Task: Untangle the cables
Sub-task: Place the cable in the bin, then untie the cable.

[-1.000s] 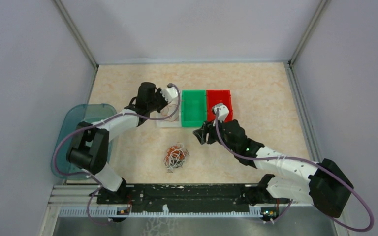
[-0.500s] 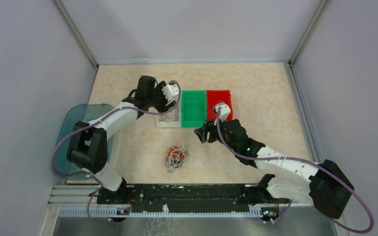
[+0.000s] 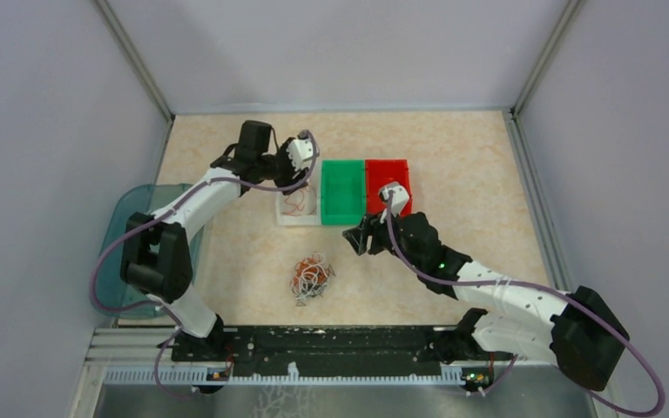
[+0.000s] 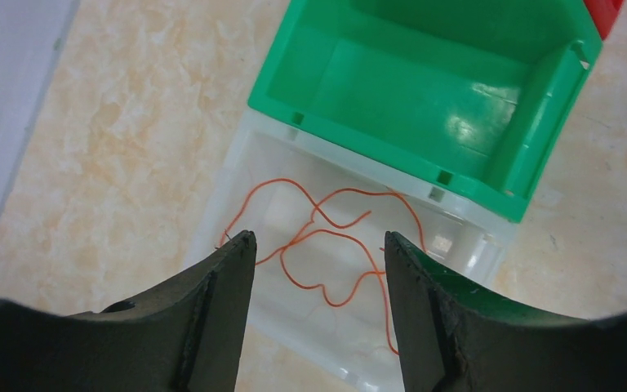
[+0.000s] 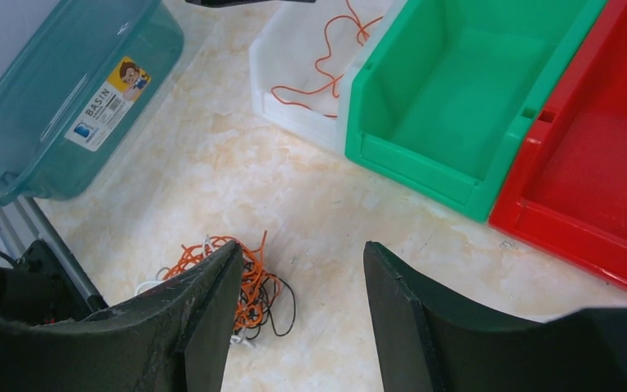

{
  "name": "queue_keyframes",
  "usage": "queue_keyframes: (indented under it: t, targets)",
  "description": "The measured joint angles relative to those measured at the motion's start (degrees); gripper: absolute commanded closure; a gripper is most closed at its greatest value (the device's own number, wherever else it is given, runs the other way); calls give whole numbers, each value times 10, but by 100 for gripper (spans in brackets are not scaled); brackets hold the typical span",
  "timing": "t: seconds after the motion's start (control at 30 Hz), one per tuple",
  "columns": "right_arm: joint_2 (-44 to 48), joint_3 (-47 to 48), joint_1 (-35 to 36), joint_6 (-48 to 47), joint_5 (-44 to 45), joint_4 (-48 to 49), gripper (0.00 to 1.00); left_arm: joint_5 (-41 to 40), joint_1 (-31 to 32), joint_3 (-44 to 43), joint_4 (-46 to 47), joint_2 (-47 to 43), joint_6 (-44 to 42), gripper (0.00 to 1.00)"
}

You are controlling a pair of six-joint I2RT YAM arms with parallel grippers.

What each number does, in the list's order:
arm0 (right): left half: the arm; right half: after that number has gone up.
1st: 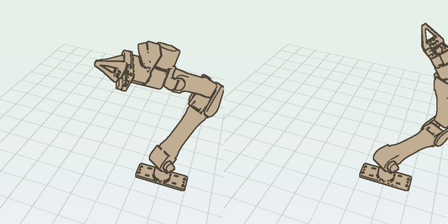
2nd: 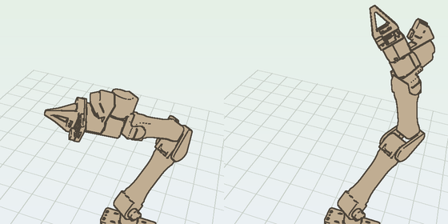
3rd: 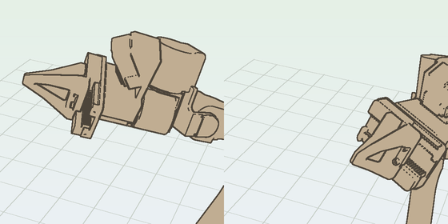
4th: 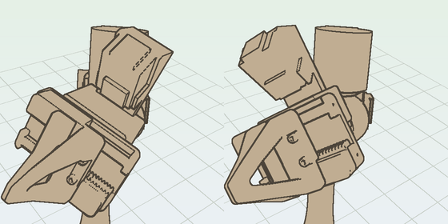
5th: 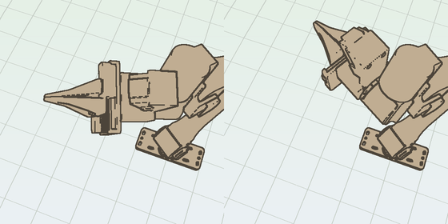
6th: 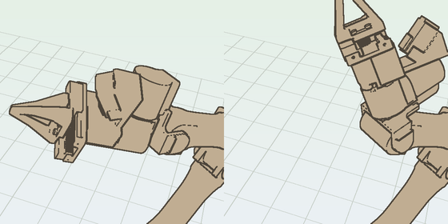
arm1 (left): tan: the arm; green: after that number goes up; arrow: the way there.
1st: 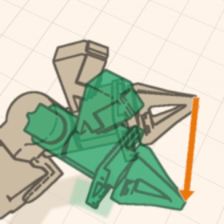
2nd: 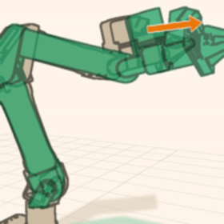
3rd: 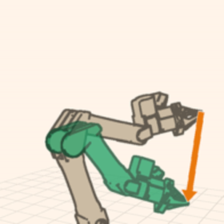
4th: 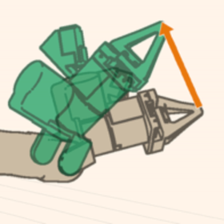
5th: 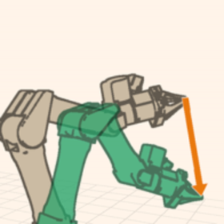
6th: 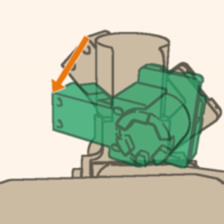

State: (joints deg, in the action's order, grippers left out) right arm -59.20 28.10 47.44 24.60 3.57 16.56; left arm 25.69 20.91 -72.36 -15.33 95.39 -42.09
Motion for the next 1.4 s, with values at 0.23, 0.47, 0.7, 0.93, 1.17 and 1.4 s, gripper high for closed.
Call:
queue_keyframes:
  t: [0.23, 0.47, 0.7, 0.93, 1.17, 1.4]
  targets:
    - [-7, -15, 0, 13, -48, 2, 42, 92, -1, 13, -120, -34, -46, 27]
    - [-26, -41, 0, 38, -82, 26, 43, 179, 31, 108, -244, -169, -98, 34]
    - [-17, -52, 0, 51, -90, 21, 44, 200, 79, 156, -241, -149, -60, 49]
    - [27, -52, 0, 51, -83, 2, 44, 205, 112, 134, -245, -89, -61, 58]
    - [57, -52, 0, 50, -73, -22, 45, 210, 121, 112, -278, -54, -90, 81]
    - [66, -52, 0, 50, -71, -30, 43, 209, 129, 102, -279, -56, -82, 100]
